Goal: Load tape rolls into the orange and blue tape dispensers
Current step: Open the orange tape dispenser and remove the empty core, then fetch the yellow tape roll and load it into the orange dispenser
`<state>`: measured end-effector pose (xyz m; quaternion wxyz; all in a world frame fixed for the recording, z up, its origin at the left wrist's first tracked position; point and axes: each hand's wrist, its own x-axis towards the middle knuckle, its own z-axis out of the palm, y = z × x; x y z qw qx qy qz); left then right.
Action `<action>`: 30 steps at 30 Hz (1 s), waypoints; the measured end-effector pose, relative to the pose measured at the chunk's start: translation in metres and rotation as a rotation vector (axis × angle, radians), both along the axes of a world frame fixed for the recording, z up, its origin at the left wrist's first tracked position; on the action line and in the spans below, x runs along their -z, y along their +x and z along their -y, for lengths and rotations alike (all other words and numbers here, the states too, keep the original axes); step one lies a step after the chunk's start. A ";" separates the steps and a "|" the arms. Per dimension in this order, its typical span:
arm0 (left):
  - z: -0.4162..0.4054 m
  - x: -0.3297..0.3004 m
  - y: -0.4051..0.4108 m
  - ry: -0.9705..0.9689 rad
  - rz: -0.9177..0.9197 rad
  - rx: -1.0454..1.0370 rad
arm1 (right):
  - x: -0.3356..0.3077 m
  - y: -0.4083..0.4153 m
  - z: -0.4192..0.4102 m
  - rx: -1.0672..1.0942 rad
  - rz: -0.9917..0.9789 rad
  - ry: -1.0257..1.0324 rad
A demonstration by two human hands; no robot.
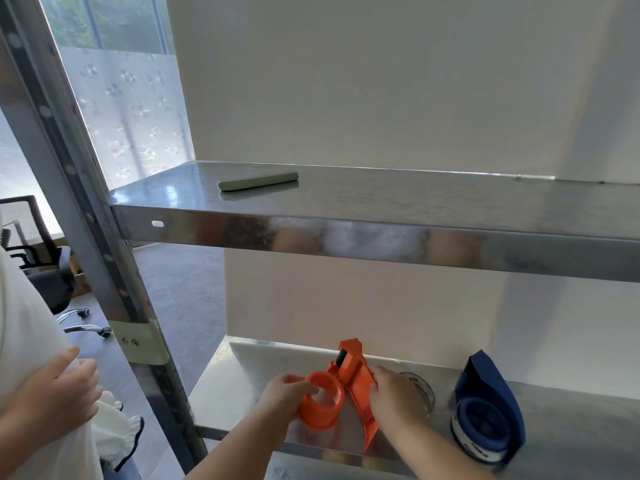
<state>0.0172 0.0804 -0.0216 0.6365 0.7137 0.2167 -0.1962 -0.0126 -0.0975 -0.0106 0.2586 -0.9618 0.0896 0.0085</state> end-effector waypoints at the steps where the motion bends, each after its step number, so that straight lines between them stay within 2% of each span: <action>1: 0.000 0.001 0.000 0.088 0.033 0.022 | 0.001 0.001 0.000 -0.003 -0.002 -0.009; 7: 0.005 -0.002 0.005 0.354 0.150 0.162 | -0.001 0.008 -0.004 -0.034 0.046 0.015; 13: 0.003 0.003 0.008 0.416 0.173 0.209 | 0.001 0.006 -0.008 -0.018 0.081 0.026; 20: 0.006 -0.001 0.003 0.594 0.210 0.338 | -0.001 0.001 -0.010 -0.011 0.118 -0.055; 23: 0.022 -0.020 -0.003 0.640 0.314 0.302 | -0.008 -0.006 -0.004 0.038 0.183 -0.077; 30: 0.098 -0.066 -0.041 0.621 0.630 0.444 | -0.036 -0.046 0.039 0.108 0.366 -0.080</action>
